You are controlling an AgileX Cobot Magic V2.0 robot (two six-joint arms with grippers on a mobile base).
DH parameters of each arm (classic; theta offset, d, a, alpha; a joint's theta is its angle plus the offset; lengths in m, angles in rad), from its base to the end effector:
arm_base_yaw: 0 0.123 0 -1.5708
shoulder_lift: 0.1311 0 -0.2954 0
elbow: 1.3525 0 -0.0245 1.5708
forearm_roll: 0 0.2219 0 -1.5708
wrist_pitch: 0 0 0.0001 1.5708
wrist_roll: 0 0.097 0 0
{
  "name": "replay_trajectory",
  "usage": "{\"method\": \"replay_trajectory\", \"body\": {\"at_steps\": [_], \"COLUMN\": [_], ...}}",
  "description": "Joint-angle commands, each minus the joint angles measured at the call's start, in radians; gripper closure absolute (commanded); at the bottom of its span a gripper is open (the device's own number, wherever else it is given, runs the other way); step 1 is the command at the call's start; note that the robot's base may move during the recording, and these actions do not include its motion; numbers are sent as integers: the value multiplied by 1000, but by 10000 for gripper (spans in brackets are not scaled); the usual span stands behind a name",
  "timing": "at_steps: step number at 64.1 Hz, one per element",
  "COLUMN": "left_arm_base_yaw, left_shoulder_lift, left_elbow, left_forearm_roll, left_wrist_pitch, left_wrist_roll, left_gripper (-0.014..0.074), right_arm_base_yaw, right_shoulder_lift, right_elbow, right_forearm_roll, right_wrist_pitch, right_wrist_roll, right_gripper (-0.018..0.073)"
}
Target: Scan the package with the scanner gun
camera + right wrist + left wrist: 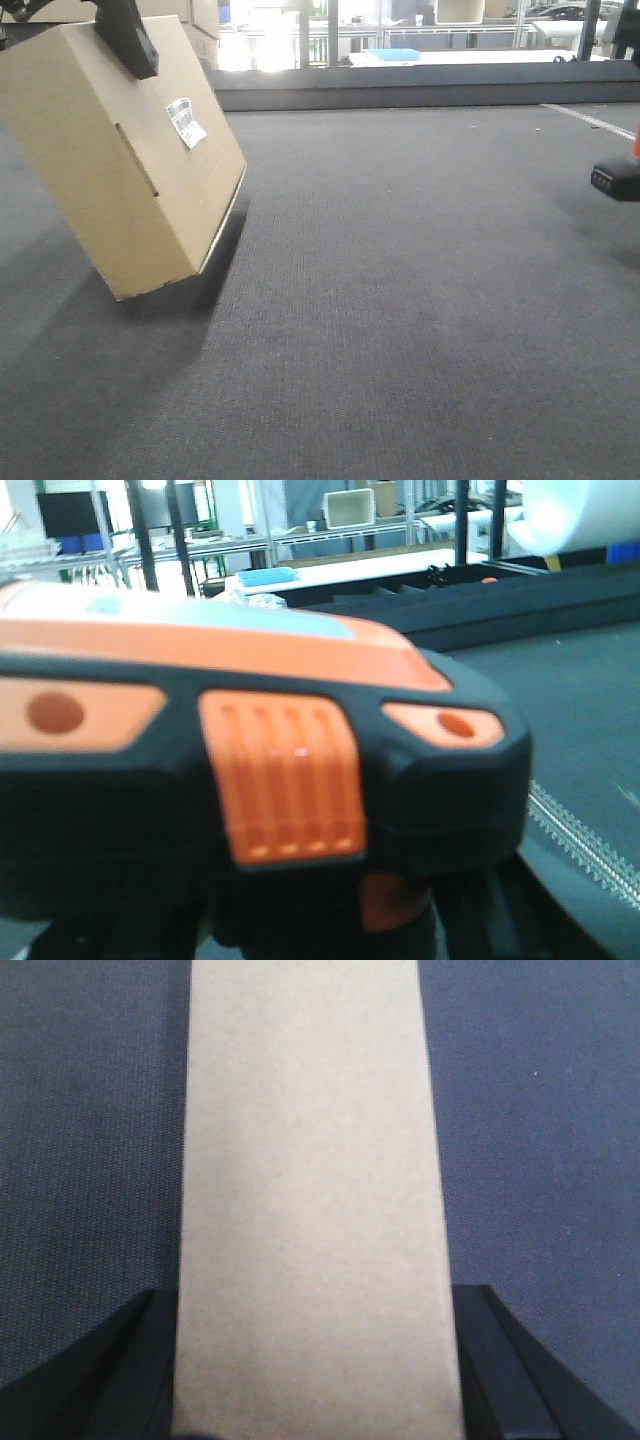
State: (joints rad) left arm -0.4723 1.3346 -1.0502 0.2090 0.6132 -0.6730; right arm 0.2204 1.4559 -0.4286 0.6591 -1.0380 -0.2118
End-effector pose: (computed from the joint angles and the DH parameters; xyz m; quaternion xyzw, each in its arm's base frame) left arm 0.2354 -0.1072 0.3282 -0.0359 0.9246 -0.1265 0.3576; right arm 0.2433 0.0021 0.2527 0.1733 0.6887 -0.0624 0.7013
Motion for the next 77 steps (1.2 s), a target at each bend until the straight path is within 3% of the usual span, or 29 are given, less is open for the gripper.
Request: {"method": "replay_trajectory", "body": {"at_steps": [1,14,64,69,77], "left_arm_base_yaw": [2,2,2,2,2], "left_shoulder_lift": [-16,-16,-16,-16,-16], "left_elbow": [-2,-2,-2,-2,-2], "left_forearm_roll": [-2,-2,-2,-2,-2], "left_wrist_pitch": [-20,-27,-35,-35,-35], "left_wrist_roll": [5,5,5,5,5], "left_gripper": [707,707,707,707,707], "right_arm_base_yaw": [-17,-27,-27,-27,-27], "right_shoulder_lift": [39,122,179,179,179], "right_elbow": [-14,-14,-22,-22,-22], "right_forearm_roll": [-17,-17,-17,-17,-17], "right_wrist_pitch": [-157,-183,-154,-154,-152], "right_wrist_roll": [49,124,134,134,134], "right_gripper": [721,721,716,611,277]}}
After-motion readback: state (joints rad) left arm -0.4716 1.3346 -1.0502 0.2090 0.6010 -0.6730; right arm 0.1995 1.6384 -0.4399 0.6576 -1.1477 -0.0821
